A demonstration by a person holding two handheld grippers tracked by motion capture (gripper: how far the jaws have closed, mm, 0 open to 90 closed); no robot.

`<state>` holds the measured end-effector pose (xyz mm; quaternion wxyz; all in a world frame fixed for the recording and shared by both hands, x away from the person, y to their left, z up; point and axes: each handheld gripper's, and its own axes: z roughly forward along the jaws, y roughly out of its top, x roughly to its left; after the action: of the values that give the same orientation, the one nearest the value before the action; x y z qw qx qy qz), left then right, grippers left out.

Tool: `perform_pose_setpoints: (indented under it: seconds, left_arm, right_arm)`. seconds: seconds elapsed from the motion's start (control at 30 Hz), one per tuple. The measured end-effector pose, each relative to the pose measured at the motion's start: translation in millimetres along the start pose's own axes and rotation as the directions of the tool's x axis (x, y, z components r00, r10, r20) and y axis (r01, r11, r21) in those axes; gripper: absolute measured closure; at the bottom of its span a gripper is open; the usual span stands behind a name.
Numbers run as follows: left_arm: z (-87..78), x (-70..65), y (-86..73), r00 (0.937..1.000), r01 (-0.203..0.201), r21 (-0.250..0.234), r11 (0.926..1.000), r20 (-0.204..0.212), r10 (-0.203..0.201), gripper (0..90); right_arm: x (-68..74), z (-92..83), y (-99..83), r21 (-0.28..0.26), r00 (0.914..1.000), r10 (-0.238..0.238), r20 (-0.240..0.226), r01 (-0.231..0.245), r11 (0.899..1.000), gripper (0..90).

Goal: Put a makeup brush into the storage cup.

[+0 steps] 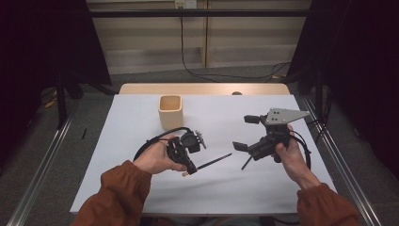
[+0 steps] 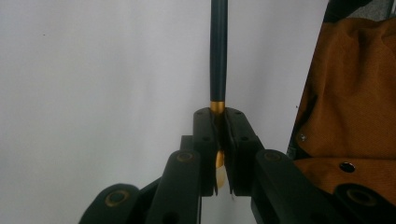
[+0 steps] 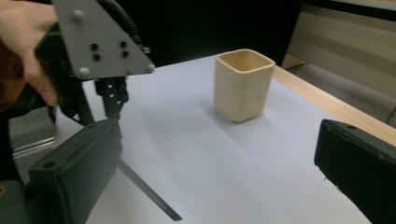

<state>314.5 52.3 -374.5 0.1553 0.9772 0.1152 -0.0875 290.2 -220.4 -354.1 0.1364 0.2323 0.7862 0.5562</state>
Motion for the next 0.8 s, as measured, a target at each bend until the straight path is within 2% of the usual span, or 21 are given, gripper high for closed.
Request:
perform_pose_setpoints:
  seconds: [0.03,0.1,0.13,0.2,0.23,0.27,0.3,0.33,0.4,0.43,0.53,0.57,0.63,0.7,0.73,0.77,0.8]
  left_arm:
    - [1.7,-1.9,-0.3,0.9996,0.027,-0.022,0.9994,0.000,-0.027,84.3]
    - [0.7,0.1,0.1,1.0000,0.001,0.009,1.0000,-0.007,-0.001,84.3]
    - [0.7,-0.1,-0.2,1.0000,-0.003,0.009,1.0000,-0.005,0.003,84.3]
    - [0.2,-1.1,-0.3,1.0000,-0.006,0.016,0.9999,-0.001,0.006,84.3]
    - [0.6,-1.5,-0.3,1.0000,-0.005,0.013,0.9999,-0.003,0.005,84.2]
    - [0.8,-1.8,-0.1,1.0000,-0.007,0.014,0.9999,-0.001,0.007,84.3]
    - [2.6,-3.9,-0.2,0.9999,0.015,-0.007,0.9999,-0.002,-0.015,84.3]
    - [1.9,-2.6,0.2,1.0000,-0.008,0.010,0.9999,-0.004,0.008,84.3]
    - [2.3,-2.6,1.0,0.9999,-0.014,0.022,0.9997,-0.004,0.014,84.3]
    - [3.1,-3.6,1.0,1.0000,0.001,0.011,0.9999,-0.005,-0.001,84.2]
    - [2.3,-3.5,1.3,1.0000,-0.003,0.018,0.9998,0.001,0.003,84.2]
    - [1.7,-2.5,1.3,0.9999,-0.016,0.026,0.9995,-0.004,0.016,84.3]
    - [1.2,-2.2,1.2,0.9999,-0.015,0.026,0.9995,-0.003,0.015,84.3]
    - [1.1,-2.2,1.2,0.9999,-0.015,0.030,0.9994,-0.003,0.016,84.2]
    - [1.1,-2.1,1.3,0.9998,-0.021,0.034,0.9992,-0.003,0.021,84.2]
    - [2.3,-3.7,1.1,1.0000,-0.004,0.021,0.9998,-0.006,0.004,84.2]
    - [1.5,-2.8,1.7,0.9998,-0.021,0.038,0.9990,-0.005,0.021,84.2]
  right_arm:
    - [0.5,0.8,1.3,0.010,0.9998,-0.007,-0.018,0.008,1.000,0.0]
    - [0.7,1.9,3.1,0.029,0.9991,-0.012,-0.040,0.013,1.000,0.0]
    - [0.5,2.9,4.1,0.051,0.9985,-0.013,-0.053,0.016,0.999,1.0]
    - [0.5,5.6,5.7,0.116,0.9989,-0.014,-0.044,0.019,0.993,2.6]
    - [0.4,8.0,6.4,0.155,0.9981,-0.002,-0.061,0.012,0.988,2.1]
    - [0.6,8.8,6.5,0.170,0.9973,-0.001,-0.074,0.014,0.985,3.6]
    - [0.9,10.0,6.9,0.186,0.9962,-0.008,-0.086,0.024,0.982,6.2]
    - [1.4,11.3,7.4,0.201,0.9944,-0.012,-0.105,0.033,0.979,8.6]
    - [1.5,13.2,8.7,0.216,0.9931,-0.009,-0.117,0.034,0.976,12.5]
    - [1.6,14.6,9.9,0.231,0.9917,-0.010,-0.128,0.040,0.972,14.6]
    - [1.4,17.2,13.6,0.260,0.9896,-0.027,-0.141,0.063,0.964,16.1]
    - [1.3,17.8,14.6,0.270,0.9890,-0.025,-0.146,0.064,0.961,16.3]
    - [1.3,19.8,17.6,0.310,0.9876,-0.029,-0.154,0.076,0.948,16.2]
    - [1.5,20.9,19.7,0.330,0.9864,-0.029,-0.162,0.082,0.940,16.2]
    - [0.9,21.8,21.1,0.341,0.9855,-0.023,-0.168,0.080,0.937,14.8]
    - [0.6,22.4,21.8,0.348,0.9855,-0.024,-0.168,0.082,0.934,11.9]
    - [0.2,23.5,22.3,0.356,0.9851,-0.032,-0.169,0.091,0.930,7.5]
